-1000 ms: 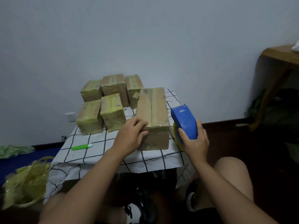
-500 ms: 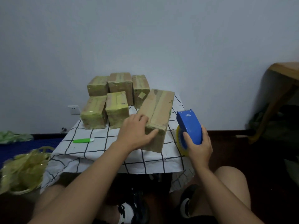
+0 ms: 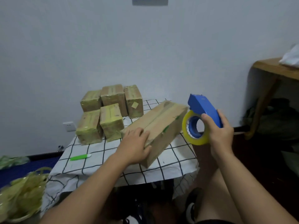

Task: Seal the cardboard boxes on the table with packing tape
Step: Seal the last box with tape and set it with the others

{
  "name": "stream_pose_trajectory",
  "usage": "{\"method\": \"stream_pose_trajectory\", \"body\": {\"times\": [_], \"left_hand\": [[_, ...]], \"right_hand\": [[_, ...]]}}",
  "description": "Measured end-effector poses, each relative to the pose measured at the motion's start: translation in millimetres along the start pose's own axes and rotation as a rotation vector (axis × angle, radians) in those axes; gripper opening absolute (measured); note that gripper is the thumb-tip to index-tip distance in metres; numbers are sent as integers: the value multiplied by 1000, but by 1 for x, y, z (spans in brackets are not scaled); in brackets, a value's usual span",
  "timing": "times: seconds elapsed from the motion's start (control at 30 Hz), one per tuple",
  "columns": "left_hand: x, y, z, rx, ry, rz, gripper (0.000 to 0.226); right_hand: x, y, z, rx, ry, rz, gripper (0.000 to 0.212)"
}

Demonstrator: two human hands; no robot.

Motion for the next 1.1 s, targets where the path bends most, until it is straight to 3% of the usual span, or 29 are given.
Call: {"method": "stream_pose_trajectory", "body": {"times": [0.17,0.33,0.43,0.67,0.77,0.83,0.87,0.93,1.0,1.1], "left_hand": [[10,-1,30,4,-49,190,71],[38,6,-25,-58,26,98,87],[51,14,-53,-14,83,43,79],[49,11,-14,93,139,39,71],[31,-11,-18,-153,92,-67,61],[5,-25,-47,-382,133,-141,48],[-7,-25,-66,-396,155,-127,52],[-23,-11,-95,-247,167,-83,67],[-27,1,-107,-114,172,-92,64],[-31,2,-97,-97,204,-79,60]], "right_hand": [[15,-8,28,64,-63,-13,68],[18,-12,38,74,-102,-31,69],[16,-12,42,75,-106,-16,69],[27,-26,61,61,-149,-4,62],[26,-24,67,70,-167,-6,62],[24,-22,67,61,-170,-11,62],[22,-20,66,59,-165,-12,63],[18,-15,63,63,-153,1,65],[14,-12,63,55,-150,23,66],[10,-11,66,14,-177,60,65]]}}
Point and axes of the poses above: each hand's wrist, its own x-axis towards the middle knuckle, its own y-axis out of the palm, z = x × y, the point moved 8 cm from there along x, towards the middle knuckle, and after that the axes turned 7 degrees about -y, right-handed, at the moved point
